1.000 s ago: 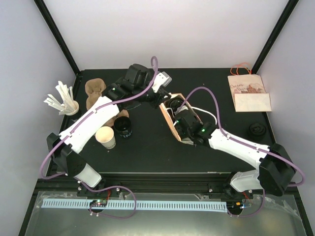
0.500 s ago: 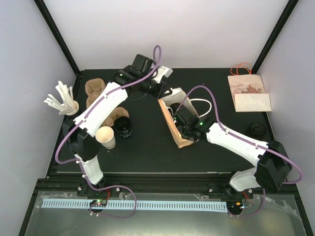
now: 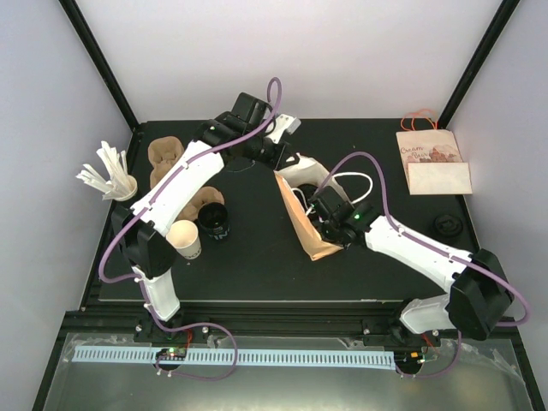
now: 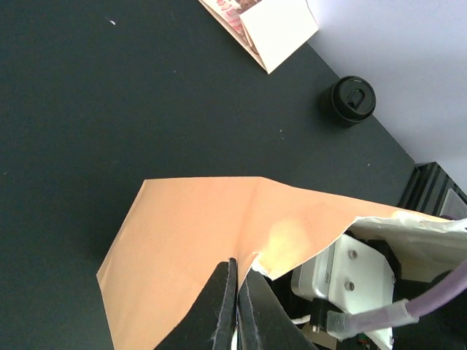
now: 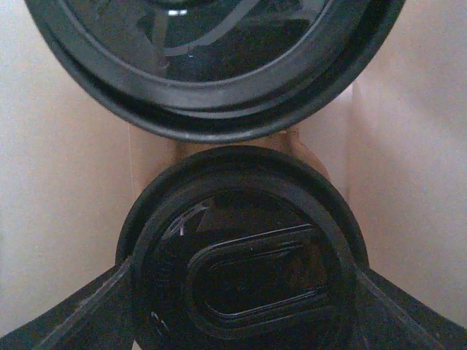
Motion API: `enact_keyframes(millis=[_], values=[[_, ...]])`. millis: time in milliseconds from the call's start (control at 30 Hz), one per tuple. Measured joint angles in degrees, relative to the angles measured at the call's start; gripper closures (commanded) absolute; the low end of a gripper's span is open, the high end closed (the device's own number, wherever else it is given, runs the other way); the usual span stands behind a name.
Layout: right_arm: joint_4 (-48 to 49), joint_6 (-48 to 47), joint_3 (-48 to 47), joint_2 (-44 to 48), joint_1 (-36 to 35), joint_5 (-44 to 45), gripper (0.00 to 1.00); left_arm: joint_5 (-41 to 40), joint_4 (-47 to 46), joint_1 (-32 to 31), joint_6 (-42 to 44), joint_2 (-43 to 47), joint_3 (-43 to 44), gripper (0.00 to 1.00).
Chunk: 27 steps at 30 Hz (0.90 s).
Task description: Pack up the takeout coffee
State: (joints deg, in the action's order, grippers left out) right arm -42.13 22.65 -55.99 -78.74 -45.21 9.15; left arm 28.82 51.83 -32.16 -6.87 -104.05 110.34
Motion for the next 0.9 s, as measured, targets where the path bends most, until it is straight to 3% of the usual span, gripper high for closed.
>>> enact_keyframes(millis=[133, 233, 700, 767, 867, 900], values=[[1.7, 0.0, 0.7, -0.4, 1.6, -1.9, 0.40, 0.0, 0.0, 0.0, 0.0, -0.2, 0.0, 0.96], [1.5, 0.0, -0.5, -2.1, 2.2, -2.4, 0.35, 0.0, 0.0, 0.1, -0.2, -0.9, 0.0, 0.95], [-0.1, -0.5, -2.5, -3.7, 2.9, -3.6, 0.38, -0.2, 0.0, 0.2, -0.3, -1.1, 0.0, 0.95], [-1.6, -0.8, -4.2, -4.7, 3.0, -3.7, 0.30, -0.2, 0.0, 0.2, -0.3, -1.1, 0.0, 0.95], [-4.3, -1.6, -6.9, -6.1, 2.9, -3.8, 0.01, -0.3, 0.0, 0.2, -0.3, -1.1, 0.0, 0.95], [-5.6, -1.6, -7.6, -6.6, 2.9, -4.2, 0.00, -0.3, -0.1, 0.2, -0.3, -1.1, 0.0, 0.95]])
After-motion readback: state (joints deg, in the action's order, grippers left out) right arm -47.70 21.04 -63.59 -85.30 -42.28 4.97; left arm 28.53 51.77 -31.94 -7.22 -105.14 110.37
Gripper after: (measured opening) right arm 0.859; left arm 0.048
